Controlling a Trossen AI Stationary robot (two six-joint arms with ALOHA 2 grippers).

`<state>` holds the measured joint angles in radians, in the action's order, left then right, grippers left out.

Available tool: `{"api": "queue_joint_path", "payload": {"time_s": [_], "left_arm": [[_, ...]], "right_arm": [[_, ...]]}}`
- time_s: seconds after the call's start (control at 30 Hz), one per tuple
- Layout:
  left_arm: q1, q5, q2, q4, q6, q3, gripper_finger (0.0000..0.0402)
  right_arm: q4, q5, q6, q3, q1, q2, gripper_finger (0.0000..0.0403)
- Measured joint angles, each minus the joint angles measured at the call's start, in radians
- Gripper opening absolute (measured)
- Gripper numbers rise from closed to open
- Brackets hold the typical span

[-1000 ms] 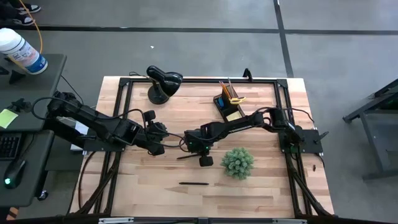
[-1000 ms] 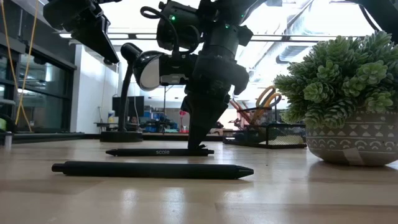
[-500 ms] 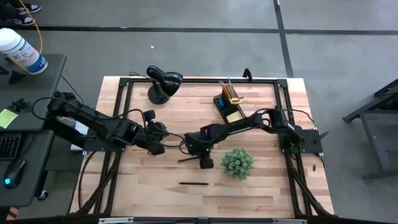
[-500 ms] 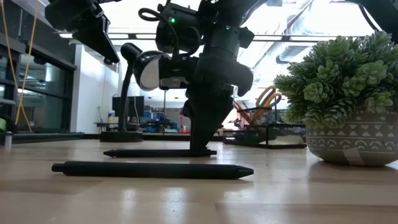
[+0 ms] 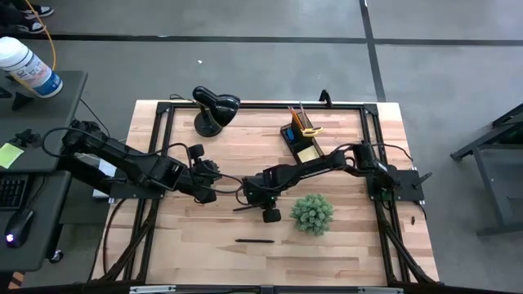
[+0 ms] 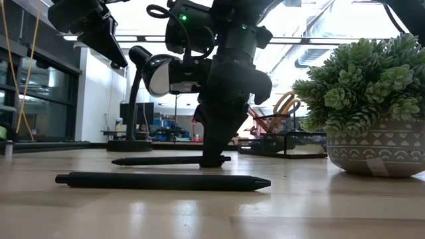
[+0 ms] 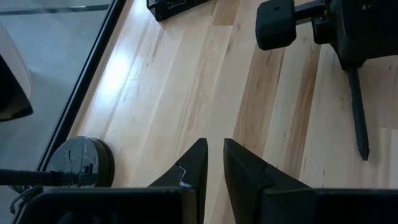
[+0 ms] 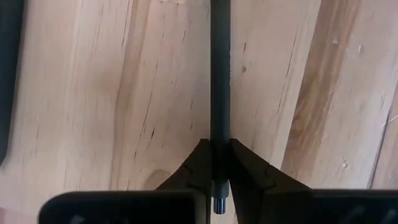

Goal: Pick and place office supplies into organizer
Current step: Put the top black pen into the desk organizer

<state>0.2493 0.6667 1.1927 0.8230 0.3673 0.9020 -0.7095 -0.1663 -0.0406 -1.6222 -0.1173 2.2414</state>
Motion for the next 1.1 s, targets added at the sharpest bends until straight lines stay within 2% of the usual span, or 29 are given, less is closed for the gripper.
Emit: {"api": "queue_joint_path", "payload": {"time_s": [0.37,0.57,0.93,1.1], "left_arm": [[0.0,0.0,0.0,0.015,-0.002,0.0,0.0042],[0.0,0.0,0.0,0.019,0.0,0.0,0.0042],[0.0,0.005,0.0,0.019,0.005,0.0,0.0042],[0.0,0.008,0.0,0.019,0.005,0.0,0.0042]], "right_arm": [[-0.012,0.021,-0.013,0.0,-0.001,-0.009,0.0028],[-0.1,0.055,-0.036,0.007,0.017,-0.055,0.0028],[-0.202,0.14,-0.047,0.005,0.124,-0.185,0.0028],[-0.296,0.235,-0.076,0.004,0.205,-0.264,0.0028]]}}
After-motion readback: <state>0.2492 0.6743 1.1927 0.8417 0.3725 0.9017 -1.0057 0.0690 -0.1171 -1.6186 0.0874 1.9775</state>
